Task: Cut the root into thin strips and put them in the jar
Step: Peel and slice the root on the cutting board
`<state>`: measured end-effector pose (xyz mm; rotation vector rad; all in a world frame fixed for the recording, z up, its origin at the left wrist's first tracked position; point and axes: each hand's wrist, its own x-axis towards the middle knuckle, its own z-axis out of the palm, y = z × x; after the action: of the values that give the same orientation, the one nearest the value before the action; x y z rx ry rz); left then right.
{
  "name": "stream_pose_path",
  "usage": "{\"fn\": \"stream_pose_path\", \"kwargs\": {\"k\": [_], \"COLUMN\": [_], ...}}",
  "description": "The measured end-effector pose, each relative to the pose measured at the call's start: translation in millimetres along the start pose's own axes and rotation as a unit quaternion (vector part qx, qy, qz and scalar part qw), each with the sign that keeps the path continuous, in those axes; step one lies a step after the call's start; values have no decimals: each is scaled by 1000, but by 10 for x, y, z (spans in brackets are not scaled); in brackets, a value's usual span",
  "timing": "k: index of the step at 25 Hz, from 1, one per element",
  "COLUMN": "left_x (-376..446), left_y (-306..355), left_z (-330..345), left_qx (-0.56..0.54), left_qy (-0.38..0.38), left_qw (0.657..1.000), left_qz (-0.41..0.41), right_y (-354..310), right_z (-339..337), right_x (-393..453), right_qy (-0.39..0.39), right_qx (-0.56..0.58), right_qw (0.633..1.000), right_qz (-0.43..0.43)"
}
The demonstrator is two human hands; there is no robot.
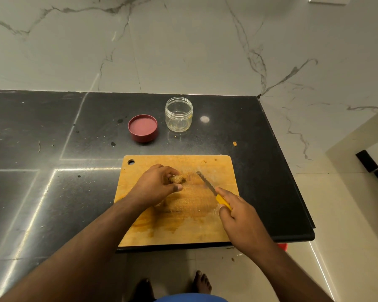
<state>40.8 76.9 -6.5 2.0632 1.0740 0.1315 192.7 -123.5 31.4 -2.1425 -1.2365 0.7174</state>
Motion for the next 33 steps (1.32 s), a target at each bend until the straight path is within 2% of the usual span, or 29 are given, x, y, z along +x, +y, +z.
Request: {"fn": "stream_pose_path", "kwargs": {"k": [4,12,22,26,33], "left_x": [-17,-16,-57,-52,-54], "left_y": [-19,95,42,34,1], "left_z": [-111,-112,-42,-35,-25], "left_qx": [14,10,-55,-9,19], "left_qy": [-38,-58,-5,-7,9], "left_qw": [999,998,996,999,1000], "left_qz": [-3,-24,-69,-30,-11], "right_y": [52,36,-32,-27,-63], "right_z": [16,115,201,202,209], "right_x": [-61,-145,-100,-87,-69], "right_qy": [5,-6,-22,-20,-22], "right_qx": [51,84,75,72,66], "right_qw": [998,996,997,997,997], "right_qz": [21,31,23,21,18]}}
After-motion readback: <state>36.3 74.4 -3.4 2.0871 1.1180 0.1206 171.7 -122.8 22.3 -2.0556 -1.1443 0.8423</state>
